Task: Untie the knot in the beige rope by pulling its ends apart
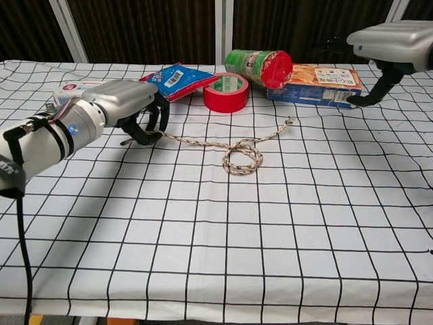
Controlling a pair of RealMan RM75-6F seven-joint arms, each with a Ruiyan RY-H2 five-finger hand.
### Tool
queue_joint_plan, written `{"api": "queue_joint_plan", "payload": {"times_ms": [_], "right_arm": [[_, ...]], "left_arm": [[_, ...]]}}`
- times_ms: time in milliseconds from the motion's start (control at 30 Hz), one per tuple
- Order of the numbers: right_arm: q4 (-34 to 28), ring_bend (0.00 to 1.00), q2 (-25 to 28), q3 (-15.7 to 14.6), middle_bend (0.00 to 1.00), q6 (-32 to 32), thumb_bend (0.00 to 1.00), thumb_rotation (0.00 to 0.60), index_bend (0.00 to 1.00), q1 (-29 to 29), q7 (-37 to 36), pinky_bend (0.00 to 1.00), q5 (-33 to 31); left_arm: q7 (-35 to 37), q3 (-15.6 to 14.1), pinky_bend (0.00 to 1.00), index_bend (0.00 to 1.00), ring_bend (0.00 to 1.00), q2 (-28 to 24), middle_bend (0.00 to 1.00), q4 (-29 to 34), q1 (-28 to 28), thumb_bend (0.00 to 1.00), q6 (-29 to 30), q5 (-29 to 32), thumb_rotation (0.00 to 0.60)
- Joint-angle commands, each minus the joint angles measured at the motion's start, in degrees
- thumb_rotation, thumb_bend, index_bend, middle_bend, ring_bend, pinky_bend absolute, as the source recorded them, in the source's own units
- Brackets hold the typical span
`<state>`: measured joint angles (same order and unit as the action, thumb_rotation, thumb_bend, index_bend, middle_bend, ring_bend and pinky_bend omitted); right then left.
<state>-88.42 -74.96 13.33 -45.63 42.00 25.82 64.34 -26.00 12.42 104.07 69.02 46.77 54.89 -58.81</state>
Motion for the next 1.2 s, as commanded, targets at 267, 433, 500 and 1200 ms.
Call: {"api": "queue_joint_plan", "payload": {"times_ms": [267,433,500,1200], "right_arm": [[2.53,0.00,-5.35,-1.27,0.01,0.57,0.32,0.600,0.00,4.07,2.01,0.00,-3.37],[3.83,0.00,-8.10,-1.96,0.01,-1.33,0.32,0.600,0.00,4.46,2.50,0.00,-4.70],[4.81,0.00,-9.28,-2.26,0.01,-1.76,0.32,0.600,0.00,4.84,3.05,0.00,-5.23],[12.68,0.00,-16.59,-3.59,0.01,-3.01,0.32,0.600,0.15,6.36,2.15,0.00,-7.50]], "left_arm": [[0.49,0.12,0.16,0.52,0.28,0.21,0.63,-0.62,-0.13,0.37,-0.09,0.10,0.600],[0.50,0.11,0.16,0.52,0.28,0.30,0.63,-1.07,-0.30,0.37,-0.04,0.26,0.600],[0.53,-0.02,0.16,0.52,0.28,0.35,0.63,-1.24,-0.34,0.37,-0.26,0.31,0.600],[1.74,-0.17,0.16,0.52,0.28,0.77,0.63,-2.69,-0.72,0.37,-0.83,-0.22,0.600]]}}
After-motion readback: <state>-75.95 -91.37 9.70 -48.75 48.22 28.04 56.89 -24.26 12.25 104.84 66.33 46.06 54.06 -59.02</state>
